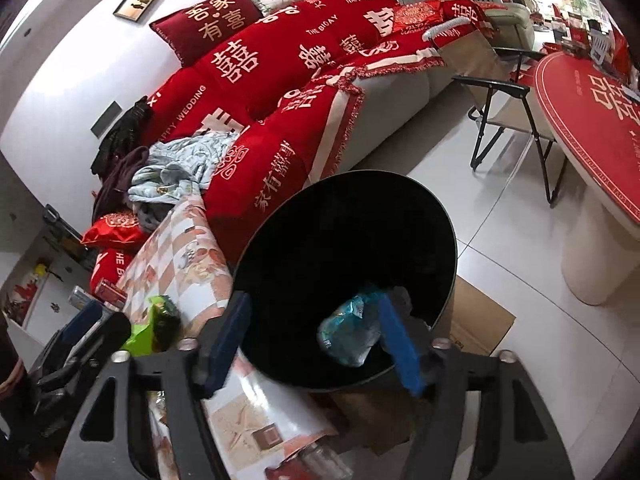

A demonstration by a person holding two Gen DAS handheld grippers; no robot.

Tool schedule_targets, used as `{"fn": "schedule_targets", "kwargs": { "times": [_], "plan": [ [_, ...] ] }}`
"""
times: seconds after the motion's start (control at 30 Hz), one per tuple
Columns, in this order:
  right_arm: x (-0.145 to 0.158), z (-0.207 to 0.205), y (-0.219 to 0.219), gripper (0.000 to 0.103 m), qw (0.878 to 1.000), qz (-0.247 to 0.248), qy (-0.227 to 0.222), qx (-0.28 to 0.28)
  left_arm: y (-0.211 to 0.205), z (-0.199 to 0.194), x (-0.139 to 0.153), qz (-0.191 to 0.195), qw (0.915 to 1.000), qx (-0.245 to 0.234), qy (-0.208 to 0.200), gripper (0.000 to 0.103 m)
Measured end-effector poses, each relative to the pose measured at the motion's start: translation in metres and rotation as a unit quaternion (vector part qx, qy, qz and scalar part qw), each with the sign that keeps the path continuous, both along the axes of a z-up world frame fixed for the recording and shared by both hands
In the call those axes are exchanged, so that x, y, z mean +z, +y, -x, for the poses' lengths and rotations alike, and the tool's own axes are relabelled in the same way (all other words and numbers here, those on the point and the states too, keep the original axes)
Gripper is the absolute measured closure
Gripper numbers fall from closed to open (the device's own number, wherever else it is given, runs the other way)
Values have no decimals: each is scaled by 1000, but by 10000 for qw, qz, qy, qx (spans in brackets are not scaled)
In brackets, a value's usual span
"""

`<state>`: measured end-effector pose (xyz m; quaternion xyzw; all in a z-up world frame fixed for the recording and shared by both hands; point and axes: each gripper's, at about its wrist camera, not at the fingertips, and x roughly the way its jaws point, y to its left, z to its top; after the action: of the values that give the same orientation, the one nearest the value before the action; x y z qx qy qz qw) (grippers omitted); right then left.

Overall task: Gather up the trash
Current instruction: 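Carry foil and snack bag to the black bin and release both, then grasp blue chip bag with left gripper while right gripper grasps crumpled white paper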

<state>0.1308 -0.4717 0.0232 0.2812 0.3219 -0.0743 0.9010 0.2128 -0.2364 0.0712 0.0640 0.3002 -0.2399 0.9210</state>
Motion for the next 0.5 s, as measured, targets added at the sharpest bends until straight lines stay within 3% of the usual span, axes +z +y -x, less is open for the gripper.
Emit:
{"fn": "schedule_targets", "kwargs": {
  "times": [0.23, 0.4, 0.47, 0.5],
  "plan": [
    [15, 26, 42, 19, 9998, 79, -83, 182, 63, 32, 16, 225, 9996, 77, -179, 0],
    [21, 36, 84, 17, 9989, 111, -95, 438, 122, 44, 15, -2, 9984, 515, -221, 0],
    [23, 39, 105, 0, 9973, 149, -157, 699, 148, 43, 13, -41, 9970, 744, -196, 0],
    [23, 41, 116, 0, 9963, 185, -194, 818, 163, 42, 10, -35, 9962, 855, -176, 0]
  ]
}}
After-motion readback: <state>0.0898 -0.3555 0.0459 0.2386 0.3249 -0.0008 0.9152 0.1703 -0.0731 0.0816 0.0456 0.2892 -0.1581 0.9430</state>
